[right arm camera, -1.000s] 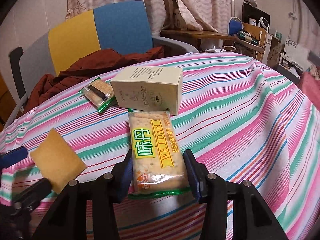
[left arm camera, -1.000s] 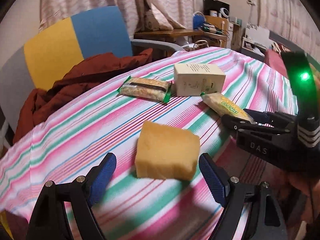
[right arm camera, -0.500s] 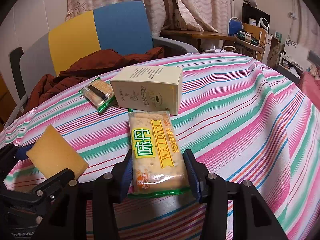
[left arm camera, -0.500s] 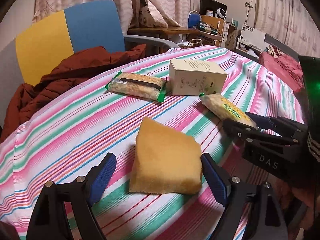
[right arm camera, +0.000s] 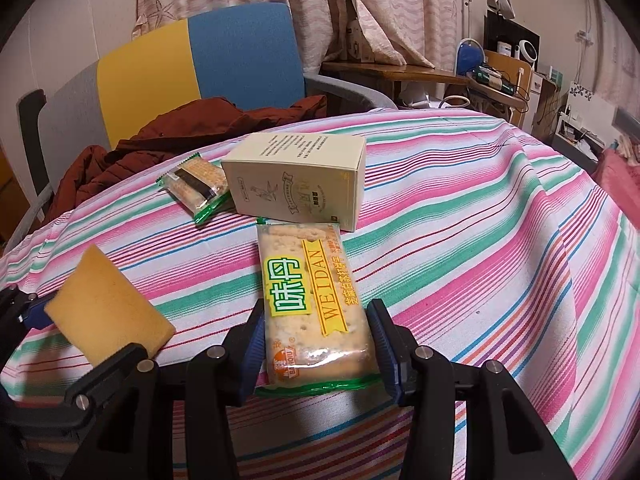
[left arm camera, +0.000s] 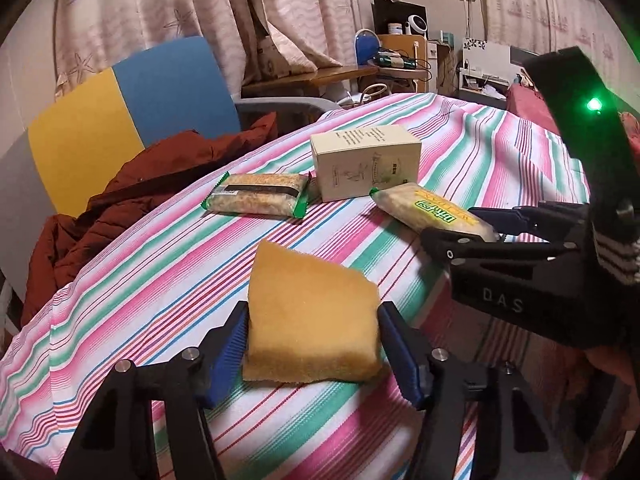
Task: Organize objects
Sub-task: 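Grasp the WEIDAN cracker packet with the right tool while the left tool grasps the yellow sponge, then carry the yellow sponge and WEIDAN packet over the gold tray and release both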
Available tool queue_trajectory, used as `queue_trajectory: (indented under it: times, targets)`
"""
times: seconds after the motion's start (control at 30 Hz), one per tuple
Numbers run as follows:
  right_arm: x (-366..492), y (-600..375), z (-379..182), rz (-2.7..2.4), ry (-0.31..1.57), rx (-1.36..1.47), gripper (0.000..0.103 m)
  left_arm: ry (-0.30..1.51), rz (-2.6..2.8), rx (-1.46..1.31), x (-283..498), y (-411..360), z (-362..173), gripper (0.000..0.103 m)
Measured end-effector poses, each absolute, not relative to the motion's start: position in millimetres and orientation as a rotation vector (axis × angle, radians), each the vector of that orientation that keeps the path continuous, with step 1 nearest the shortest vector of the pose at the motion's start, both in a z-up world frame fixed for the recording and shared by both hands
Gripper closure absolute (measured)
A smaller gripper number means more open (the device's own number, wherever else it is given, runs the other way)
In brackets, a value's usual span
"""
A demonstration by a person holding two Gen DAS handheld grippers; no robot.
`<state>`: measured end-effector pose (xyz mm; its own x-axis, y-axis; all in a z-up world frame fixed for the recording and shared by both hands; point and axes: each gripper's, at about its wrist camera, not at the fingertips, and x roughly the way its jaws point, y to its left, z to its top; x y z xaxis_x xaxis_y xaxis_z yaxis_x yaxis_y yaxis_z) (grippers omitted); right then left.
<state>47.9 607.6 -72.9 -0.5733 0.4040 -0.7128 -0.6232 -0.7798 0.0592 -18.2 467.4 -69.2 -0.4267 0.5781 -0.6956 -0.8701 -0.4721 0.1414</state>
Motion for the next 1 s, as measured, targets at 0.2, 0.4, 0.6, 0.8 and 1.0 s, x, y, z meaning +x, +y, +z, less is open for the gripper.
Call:
queue_trajectory:
  times: [0.2,0.4,0.6,0.8,1.0]
  targets:
    - [49,607,-72,2.326,0.405,-0.939,0.054,0.541,2.038,-0.742,-21,448,-65,0.039]
    - [53,602,-65,2.327,0.361,-0.889,0.054,0.477,2.094,-0.66,-2,418,-53,0.039]
    - [55,586,-55,2.352,0.265,-0.85,0.054,0.409,2.129,-0.645,10,387,-48,0.039]
    - [59,564,-51,2.376,0.221,-0.849,0.054,0.337,2.149,-0.675,17,356,-49,0.039]
    - [66,528,-44,2.439,0.169,-0.869,0.054,0.306,2.14,-0.697,30,331,-50,0.039]
